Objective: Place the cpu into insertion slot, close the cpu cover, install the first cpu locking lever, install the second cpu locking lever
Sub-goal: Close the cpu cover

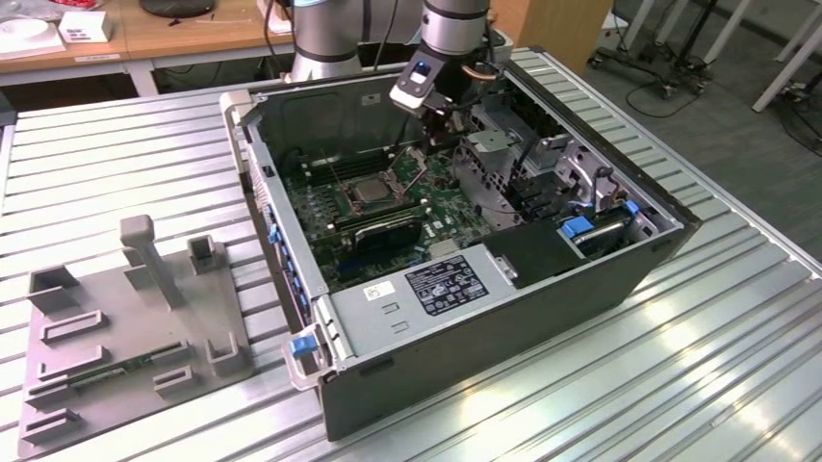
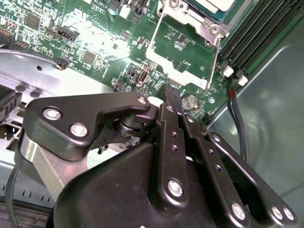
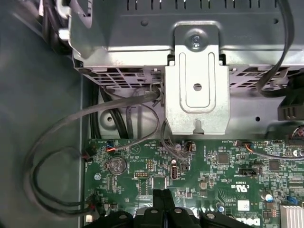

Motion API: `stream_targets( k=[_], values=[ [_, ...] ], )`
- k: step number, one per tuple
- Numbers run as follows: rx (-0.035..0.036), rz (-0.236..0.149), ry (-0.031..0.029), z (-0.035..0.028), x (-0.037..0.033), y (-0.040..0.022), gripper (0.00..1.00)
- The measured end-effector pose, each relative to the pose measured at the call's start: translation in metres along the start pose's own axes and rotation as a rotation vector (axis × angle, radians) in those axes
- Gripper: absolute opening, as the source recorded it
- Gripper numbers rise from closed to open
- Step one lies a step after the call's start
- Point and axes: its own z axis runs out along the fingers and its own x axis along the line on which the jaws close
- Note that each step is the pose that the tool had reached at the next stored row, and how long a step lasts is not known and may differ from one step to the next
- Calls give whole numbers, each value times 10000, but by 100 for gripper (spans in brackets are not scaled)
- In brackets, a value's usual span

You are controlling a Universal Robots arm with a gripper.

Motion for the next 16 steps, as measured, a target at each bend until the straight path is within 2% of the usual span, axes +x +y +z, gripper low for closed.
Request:
stream_targets(
  k=[3,10,12,16],
  values=[
    [-1,-1,-1,50,-2,-2,11],
    [-1,-2,-19,57,-2,-2,11],
    [78,1,-19,59,-2,-2,11],
    [114,3,-22,59,-2,-2,11]
  ],
)
